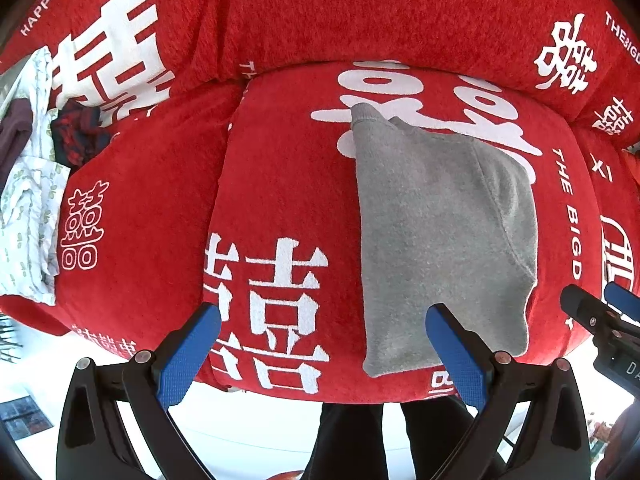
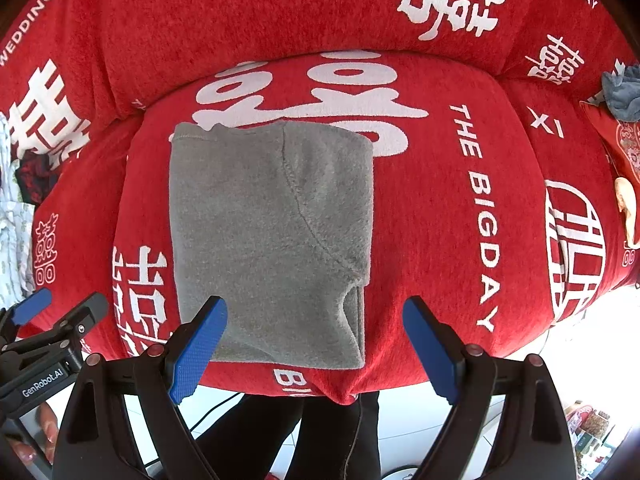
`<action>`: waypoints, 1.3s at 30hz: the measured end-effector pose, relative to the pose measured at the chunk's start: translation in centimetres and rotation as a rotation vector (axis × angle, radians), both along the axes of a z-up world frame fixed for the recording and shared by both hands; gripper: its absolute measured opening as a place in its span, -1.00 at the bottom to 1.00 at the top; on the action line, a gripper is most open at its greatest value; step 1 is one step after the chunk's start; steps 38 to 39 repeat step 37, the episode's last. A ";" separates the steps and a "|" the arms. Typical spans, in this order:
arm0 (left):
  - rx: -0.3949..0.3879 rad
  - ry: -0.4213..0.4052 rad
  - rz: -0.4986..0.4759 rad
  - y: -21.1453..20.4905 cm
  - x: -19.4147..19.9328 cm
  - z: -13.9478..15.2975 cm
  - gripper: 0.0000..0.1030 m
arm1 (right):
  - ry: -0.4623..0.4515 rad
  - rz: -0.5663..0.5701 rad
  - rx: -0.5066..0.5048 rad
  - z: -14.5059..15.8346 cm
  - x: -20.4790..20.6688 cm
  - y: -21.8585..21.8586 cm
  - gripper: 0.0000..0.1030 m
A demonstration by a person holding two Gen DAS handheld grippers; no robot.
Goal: Fold small clothes
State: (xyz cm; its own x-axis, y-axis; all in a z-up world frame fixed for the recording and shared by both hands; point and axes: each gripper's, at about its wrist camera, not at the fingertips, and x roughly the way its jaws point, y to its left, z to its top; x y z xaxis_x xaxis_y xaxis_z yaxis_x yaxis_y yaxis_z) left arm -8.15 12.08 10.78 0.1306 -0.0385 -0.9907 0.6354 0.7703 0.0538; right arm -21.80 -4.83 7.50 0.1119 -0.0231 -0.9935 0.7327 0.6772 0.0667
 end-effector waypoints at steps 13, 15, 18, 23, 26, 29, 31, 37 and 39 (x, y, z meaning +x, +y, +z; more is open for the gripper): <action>0.003 -0.013 -0.003 -0.1 -0.2 0.2 0.99 | 0.000 0.000 0.005 -0.1 -0.1 0.1 0.77; 0.004 -0.016 -0.007 -0.1 -0.3 0.3 0.99 | 0.000 0.000 0.005 -0.1 -0.1 0.1 0.77; 0.003 -0.012 -0.009 -0.1 -0.3 0.3 0.99 | 0.000 0.000 0.006 -0.1 -0.1 0.3 0.77; -0.003 -0.005 -0.006 -0.1 -0.3 0.2 0.99 | -0.001 0.004 0.006 -0.3 -0.3 1.0 0.77; -0.013 -0.002 0.000 -0.1 -0.4 0.3 0.99 | -0.001 0.009 0.008 -0.3 -0.3 1.0 0.77; -0.022 0.000 0.000 -0.2 -0.3 0.4 0.99 | -0.002 0.013 0.008 -0.3 -0.2 1.0 0.77; -0.027 -0.006 0.000 -0.2 -0.4 0.5 0.99 | -0.001 0.015 0.009 -0.3 -0.2 0.9 0.77; -0.030 -0.017 -0.001 -0.3 -0.3 0.8 0.99 | -0.001 0.015 0.009 -0.3 -0.2 0.9 0.77; -0.030 -0.017 -0.001 -0.3 -0.3 0.8 0.99 | -0.001 0.015 0.009 -0.3 -0.2 0.9 0.77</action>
